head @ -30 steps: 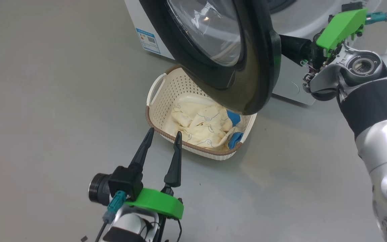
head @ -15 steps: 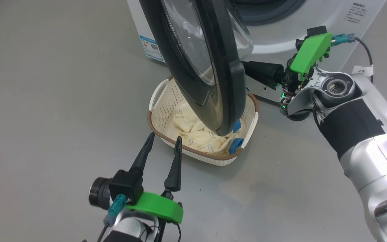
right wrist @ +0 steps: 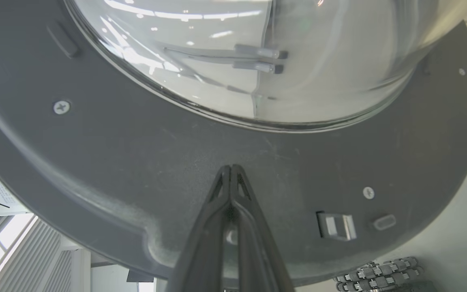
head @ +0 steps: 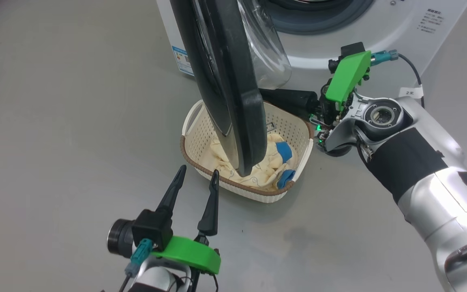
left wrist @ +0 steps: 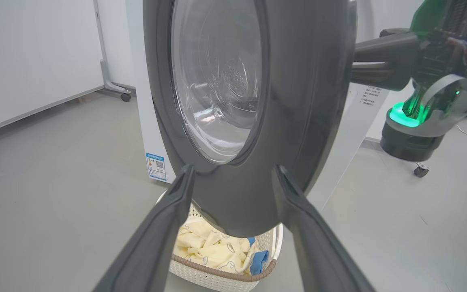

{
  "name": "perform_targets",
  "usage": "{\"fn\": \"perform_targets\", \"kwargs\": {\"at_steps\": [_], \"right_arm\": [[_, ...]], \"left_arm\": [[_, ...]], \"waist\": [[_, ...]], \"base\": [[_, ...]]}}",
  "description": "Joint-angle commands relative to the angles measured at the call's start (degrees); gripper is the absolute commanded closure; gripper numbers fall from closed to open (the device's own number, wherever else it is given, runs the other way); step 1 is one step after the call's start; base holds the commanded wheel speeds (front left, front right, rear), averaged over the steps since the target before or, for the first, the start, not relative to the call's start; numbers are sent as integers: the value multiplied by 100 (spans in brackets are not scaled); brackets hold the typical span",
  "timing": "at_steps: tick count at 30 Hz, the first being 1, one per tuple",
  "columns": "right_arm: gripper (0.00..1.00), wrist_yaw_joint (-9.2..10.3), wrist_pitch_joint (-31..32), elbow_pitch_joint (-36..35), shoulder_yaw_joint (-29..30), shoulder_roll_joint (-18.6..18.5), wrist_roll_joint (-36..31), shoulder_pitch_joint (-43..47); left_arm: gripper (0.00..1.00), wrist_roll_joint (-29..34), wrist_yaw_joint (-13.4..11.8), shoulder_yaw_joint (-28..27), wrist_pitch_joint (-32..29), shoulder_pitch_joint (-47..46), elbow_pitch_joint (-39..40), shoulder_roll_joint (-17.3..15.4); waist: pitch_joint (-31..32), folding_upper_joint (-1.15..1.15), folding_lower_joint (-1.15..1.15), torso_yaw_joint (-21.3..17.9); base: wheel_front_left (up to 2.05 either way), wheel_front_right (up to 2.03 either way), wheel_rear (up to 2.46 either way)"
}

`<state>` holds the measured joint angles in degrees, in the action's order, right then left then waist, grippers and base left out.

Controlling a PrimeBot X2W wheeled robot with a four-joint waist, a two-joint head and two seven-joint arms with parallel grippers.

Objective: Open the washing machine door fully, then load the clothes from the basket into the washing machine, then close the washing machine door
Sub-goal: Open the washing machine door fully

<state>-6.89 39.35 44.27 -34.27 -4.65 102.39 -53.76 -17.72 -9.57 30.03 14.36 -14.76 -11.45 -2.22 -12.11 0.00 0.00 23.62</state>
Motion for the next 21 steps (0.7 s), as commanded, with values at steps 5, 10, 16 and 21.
{"fn": "perform_targets", "kwargs": {"at_steps": [5, 10, 16, 21], "right_arm": [[100, -59, -83, -308, -266, 177, 244, 7], [100, -59, -150, -373, -472, 177, 406, -11], [100, -59, -223, -371, -613, 176, 531, -56], [100, -59, -372, -369, -575, 74, 527, 0]], "left_arm": [[0, 51, 11, -205, 63, -31, 173, -65], [0, 50, 7, -211, 63, -36, 185, -65], [0, 46, 6, -210, 63, -26, 185, -65], [0, 56, 10, -241, 63, 3, 149, -65]], "waist": [[-10, 0, 0, -1], [-39, 0, 0, -10], [-33, 0, 0, -31], [56, 0, 0, -92]], "base": [[0, 0, 0], [0, 0, 0], [0, 0, 0], [0, 0, 0]]}}
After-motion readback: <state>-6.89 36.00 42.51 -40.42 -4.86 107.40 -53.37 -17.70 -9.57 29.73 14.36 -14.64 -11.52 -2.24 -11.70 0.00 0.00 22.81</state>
